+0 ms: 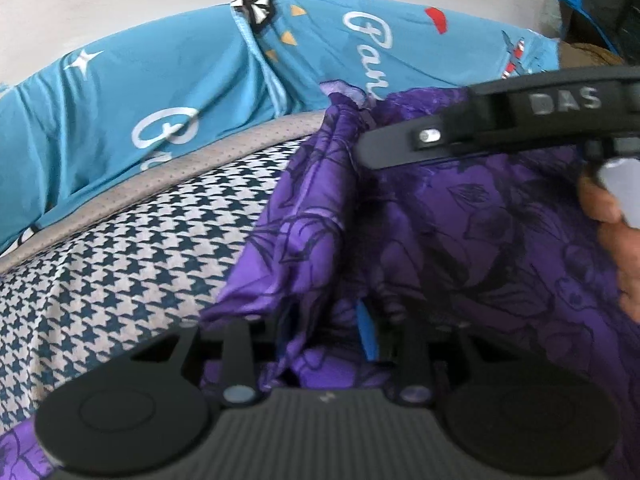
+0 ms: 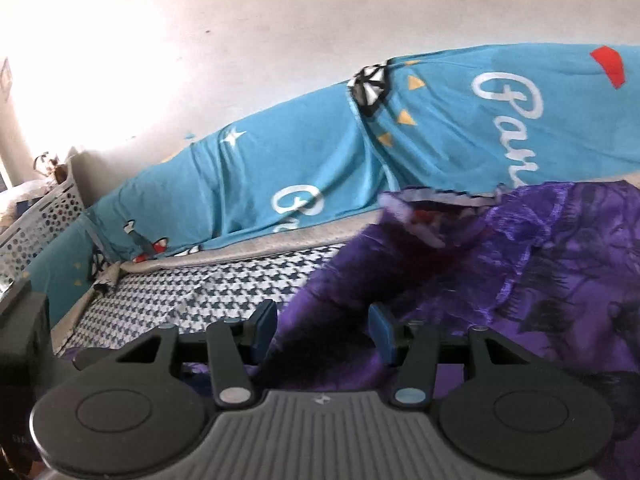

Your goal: Fold clothes

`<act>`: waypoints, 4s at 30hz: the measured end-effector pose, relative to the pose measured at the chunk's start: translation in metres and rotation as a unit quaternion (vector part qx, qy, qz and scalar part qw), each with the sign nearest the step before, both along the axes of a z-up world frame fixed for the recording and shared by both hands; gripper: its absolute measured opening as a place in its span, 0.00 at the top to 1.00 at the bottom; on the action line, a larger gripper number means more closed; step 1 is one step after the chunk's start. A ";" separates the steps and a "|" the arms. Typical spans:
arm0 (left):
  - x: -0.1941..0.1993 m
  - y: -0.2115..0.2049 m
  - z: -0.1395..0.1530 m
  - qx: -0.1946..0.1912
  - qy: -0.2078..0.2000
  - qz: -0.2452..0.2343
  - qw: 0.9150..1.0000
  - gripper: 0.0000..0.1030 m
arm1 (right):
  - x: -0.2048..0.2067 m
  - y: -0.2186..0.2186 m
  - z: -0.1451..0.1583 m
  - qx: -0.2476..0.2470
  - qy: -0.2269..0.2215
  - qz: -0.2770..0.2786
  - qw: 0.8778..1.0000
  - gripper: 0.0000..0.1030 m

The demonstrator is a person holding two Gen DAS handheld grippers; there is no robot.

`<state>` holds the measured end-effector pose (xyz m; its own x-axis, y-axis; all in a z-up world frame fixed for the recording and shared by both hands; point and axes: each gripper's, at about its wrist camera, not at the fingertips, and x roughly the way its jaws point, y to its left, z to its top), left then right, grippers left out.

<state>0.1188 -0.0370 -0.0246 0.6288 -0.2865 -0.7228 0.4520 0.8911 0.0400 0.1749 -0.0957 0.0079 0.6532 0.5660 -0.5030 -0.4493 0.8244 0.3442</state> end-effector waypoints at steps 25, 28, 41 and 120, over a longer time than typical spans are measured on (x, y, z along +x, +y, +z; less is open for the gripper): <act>-0.008 -0.014 0.032 -0.011 -0.078 0.002 0.997 0.48 | 0.016 -0.001 -0.023 0.008 0.055 -0.033 0.998 0.92; 0.000 -0.017 0.029 -0.006 -0.077 0.007 0.997 0.48 | 0.015 -0.001 -0.022 0.004 0.057 -0.032 0.998 0.92; 0.028 -0.028 0.006 -0.001 -0.037 0.011 0.999 0.54 | 0.007 -0.012 -0.012 -0.003 0.046 -0.030 0.998 0.91; 0.138 0.108 0.044 -0.039 -0.108 0.250 0.961 0.42 | 0.006 0.012 -0.032 -0.066 0.069 -0.018 0.995 0.89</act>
